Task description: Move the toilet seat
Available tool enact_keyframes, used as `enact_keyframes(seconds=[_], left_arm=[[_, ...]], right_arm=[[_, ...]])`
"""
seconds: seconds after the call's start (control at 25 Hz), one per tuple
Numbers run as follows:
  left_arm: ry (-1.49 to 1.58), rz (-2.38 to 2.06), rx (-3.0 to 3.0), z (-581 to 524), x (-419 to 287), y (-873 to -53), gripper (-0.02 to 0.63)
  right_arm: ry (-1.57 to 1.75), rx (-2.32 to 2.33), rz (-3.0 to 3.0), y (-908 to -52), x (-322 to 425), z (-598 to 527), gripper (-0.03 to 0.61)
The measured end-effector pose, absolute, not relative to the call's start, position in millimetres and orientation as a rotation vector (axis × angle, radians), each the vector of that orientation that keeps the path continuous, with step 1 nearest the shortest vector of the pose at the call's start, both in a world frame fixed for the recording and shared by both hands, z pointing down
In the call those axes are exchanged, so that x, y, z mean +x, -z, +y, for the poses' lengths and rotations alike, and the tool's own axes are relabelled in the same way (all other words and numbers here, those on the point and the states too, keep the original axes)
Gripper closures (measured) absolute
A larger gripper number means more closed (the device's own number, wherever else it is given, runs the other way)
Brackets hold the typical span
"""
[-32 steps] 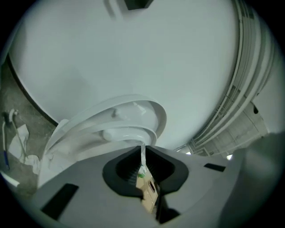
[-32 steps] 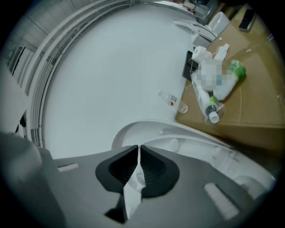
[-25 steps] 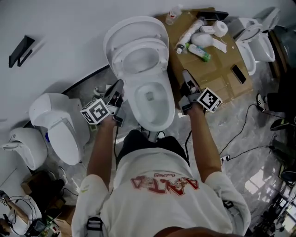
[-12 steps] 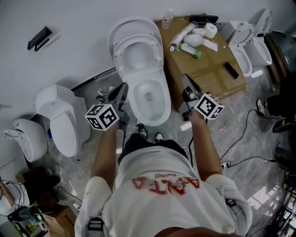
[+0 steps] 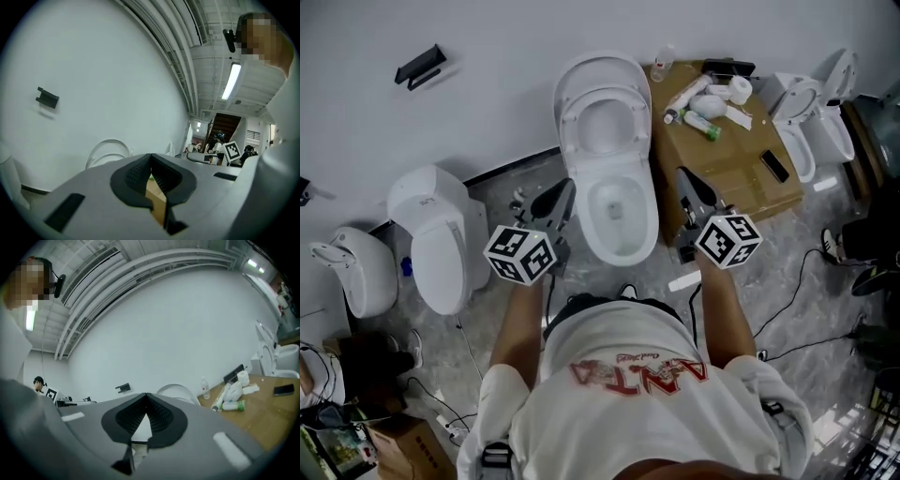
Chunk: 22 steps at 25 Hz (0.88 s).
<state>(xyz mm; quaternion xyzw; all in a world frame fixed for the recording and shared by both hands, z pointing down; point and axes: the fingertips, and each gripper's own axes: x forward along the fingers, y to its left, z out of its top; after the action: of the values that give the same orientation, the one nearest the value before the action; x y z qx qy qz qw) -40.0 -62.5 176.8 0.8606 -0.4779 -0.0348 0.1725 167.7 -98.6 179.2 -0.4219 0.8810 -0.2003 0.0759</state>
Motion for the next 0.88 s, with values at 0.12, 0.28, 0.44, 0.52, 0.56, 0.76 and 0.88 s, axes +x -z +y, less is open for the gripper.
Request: enact_keyframes(seconds=[0.12, 0.28, 0.44, 0.52, 0.56, 0.76, 0.88], left_arm=[[0.093, -1.424, 2.467, -52, -72, -161, 0.604], [0.07, -1.537, 2.495, -31, -121, -141, 0.604], [0.088, -1.576, 2.472, -16, -157, -132, 0.604], [0.113, -1.58, 2.473, -14, -167, -125, 0.604], [0.125, -1.579, 2.479, -14, -171, -121, 0.604], [0.146, -1.547, 2.543, -16, -172, -101, 0.604], [0.129, -1.517, 2.571, -16, -165, -100, 0.604]], right_arm=[[0.459, -1.29, 2.706, -154, 145, -93, 0.575], [0.34, -1.359, 2.713, -122, 127, -95, 0.575], [0.277, -1.408, 2.668, -95, 110, -84, 0.575], [0.236, -1.413, 2.673, -87, 99, -73, 0.577], [0.213, -1.417, 2.68, -84, 94, -67, 0.577], [0.157, -1.441, 2.665, -72, 85, -41, 0.577], [0.117, -1.488, 2.677, -74, 85, -32, 0.577]])
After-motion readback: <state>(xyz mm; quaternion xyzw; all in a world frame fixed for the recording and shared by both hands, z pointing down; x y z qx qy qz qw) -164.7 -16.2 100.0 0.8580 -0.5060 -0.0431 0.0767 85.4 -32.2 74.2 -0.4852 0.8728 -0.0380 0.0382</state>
